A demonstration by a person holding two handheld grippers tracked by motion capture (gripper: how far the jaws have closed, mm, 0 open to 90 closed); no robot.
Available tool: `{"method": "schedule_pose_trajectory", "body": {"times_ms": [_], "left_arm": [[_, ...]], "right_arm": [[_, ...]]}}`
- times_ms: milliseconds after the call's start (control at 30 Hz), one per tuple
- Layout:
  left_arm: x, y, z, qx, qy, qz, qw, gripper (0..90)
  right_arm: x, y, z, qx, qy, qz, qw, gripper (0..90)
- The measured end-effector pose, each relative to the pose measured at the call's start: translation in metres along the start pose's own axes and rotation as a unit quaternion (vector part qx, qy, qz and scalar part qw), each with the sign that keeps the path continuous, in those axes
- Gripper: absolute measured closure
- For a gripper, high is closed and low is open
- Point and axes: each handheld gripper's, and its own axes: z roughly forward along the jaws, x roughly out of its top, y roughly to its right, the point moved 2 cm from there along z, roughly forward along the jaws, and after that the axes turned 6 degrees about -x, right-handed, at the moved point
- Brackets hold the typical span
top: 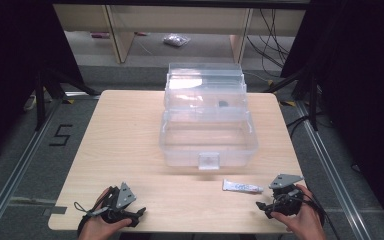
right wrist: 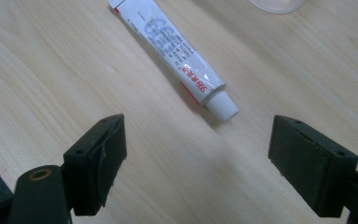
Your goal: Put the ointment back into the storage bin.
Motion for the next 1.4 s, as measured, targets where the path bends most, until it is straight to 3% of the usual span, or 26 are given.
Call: {"method": "schedule_pose_trajectory", "body": {"times_ms": [33, 167, 200, 233, 300, 333, 500, 600, 700, 867, 900, 1000, 1400], "left_arm": [[0.000, 0.000, 0.000, 0.000, 0.000, 0.000, 1.0000, 16.2], [0.000, 0.000, 0.000, -0.001, 0.001, -0.006, 1.0000, 16.2], [0.000, 0.000, 0.000, -0.001, 0.000, -0.006, 1.0000, 16.2], [0.000, 0.000, 0.000, -0.001, 0.000, -0.006, 1.0000, 16.2], [0.000, 0.000, 0.000, -0.001, 0.000, -0.006, 1.0000, 16.2], [0.000, 0.000, 0.000, -0.001, 0.000, -0.006, 1.0000, 16.2], [-0.001, 0.000, 0.000, -0.001, 0.000, -0.006, 1.0000, 16.2], [0.000, 0.000, 0.000, -0.001, -0.001, -0.002, 1.0000, 16.2], [0.000, -0.001, 0.000, 0.000, 0.000, -0.003, 1.0000, 16.2], [0.000, 0.000, -0.001, 0.000, 0.000, -0.005, 1.0000, 16.2], [0.000, 0.000, 0.000, -0.001, 0.000, -0.007, 1.0000, 16.2], [0.000, -0.001, -0.001, 0.000, 0.000, -0.002, 1.0000, 16.2], [0.000, -0.001, -0.001, -0.001, -0.001, -0.002, 1.0000, 16.2]], "right_arm": [[0.001, 0.001, 0.001, -0.004, 0.006, -0.010, 0.9999, 20.6], [0.005, -0.001, 0.000, 0.001, 0.005, -0.011, 0.9999, 22.6], [0.007, 0.002, -0.001, 0.004, -0.002, -0.022, 0.9997, 22.8], [0.007, 0.000, -0.001, 0.005, -0.001, -0.015, 0.9999, 23.0], [0.009, 0.002, -0.001, 0.004, -0.006, -0.029, 0.9996, 23.6], [0.010, 0.000, 0.000, 0.000, -0.001, -0.022, 0.9998, 23.6], [0.017, 0.004, -0.002, 0.003, -0.014, -0.058, 0.9982, 25.5], [0.024, 0.002, -0.004, 0.002, -0.025, -0.067, 0.9974, 25.8], [0.036, 0.005, -0.005, 0.006, -0.037, -0.093, 0.9950, 26.4], [0.045, 0.002, -0.004, 0.014, -0.059, -0.103, 0.9928, 28.1], [0.046, 0.002, -0.004, 0.017, -0.060, -0.115, 0.9914, 28.3], [0.055, 0.000, -0.002, 0.041, -0.062, -0.135, 0.9880, 32.9], [0.073, -0.006, 0.008, 0.059, -0.094, -0.174, 0.9784, 38.9]]}}
